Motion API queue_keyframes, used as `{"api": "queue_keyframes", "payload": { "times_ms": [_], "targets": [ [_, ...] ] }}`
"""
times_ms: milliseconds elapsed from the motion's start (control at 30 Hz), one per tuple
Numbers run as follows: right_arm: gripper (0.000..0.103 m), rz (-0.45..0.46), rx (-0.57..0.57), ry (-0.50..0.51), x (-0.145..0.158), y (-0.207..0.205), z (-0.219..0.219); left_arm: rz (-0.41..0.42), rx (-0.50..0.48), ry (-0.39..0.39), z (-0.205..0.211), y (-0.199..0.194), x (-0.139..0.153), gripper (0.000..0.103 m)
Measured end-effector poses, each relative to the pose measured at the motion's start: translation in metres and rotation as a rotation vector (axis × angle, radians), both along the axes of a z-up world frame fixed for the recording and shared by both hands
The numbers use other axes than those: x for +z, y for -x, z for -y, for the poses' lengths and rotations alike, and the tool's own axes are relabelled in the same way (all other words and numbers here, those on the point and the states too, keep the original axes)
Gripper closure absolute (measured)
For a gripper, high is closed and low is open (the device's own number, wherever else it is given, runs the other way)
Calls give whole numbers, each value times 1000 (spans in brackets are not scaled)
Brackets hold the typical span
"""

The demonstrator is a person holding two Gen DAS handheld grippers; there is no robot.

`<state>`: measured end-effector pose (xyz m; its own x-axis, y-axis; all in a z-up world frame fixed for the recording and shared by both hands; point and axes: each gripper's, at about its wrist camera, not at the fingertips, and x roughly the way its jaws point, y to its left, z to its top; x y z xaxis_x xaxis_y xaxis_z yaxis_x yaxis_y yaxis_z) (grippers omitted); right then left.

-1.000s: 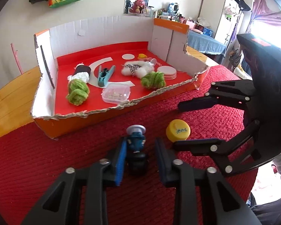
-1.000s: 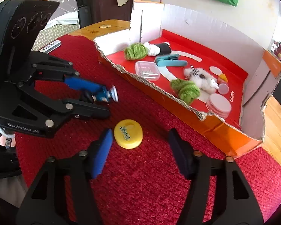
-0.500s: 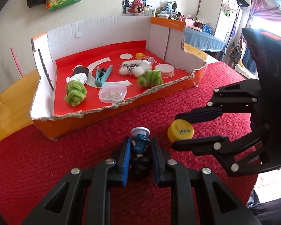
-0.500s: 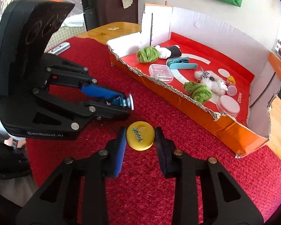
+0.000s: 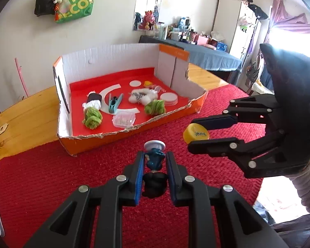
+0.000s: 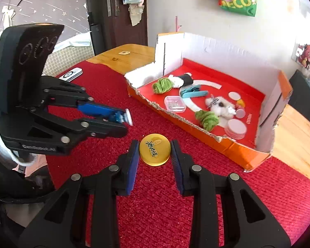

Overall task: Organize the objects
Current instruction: 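Carry figure with left tool into box while right tool carries cap in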

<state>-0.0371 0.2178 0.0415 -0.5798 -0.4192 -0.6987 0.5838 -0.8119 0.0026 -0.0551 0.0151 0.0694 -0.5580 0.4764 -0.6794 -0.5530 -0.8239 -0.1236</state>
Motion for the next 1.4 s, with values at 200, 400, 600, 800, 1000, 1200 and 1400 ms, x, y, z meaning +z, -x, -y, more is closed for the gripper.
{"api": "queue_keyframes", "payload": {
  "times_ms": [200,400,600,800,1000,1200,1400],
  "targets": [
    [74,-11,-11,1,8,-7,0,-13,4,-9,2,-5,6,82],
    [74,-13,-36,-1,12,-5,1,-13,20,-36,5,-1,15,82],
    [74,-37,-111,-18,37,19,-5,-28,66,-54,0,38,42,82],
    [74,-6,-210,-66,56,71,-11,45,118,-70,-10,112,55,82],
    [74,74,-277,-107,50,127,-15,161,154,-58,-29,183,47,82],
    [74,175,-334,-127,26,174,-20,221,187,-4,-43,227,26,82],
    [74,219,-366,-146,13,199,-24,316,222,-4,-42,253,-2,82]
  ]
}}
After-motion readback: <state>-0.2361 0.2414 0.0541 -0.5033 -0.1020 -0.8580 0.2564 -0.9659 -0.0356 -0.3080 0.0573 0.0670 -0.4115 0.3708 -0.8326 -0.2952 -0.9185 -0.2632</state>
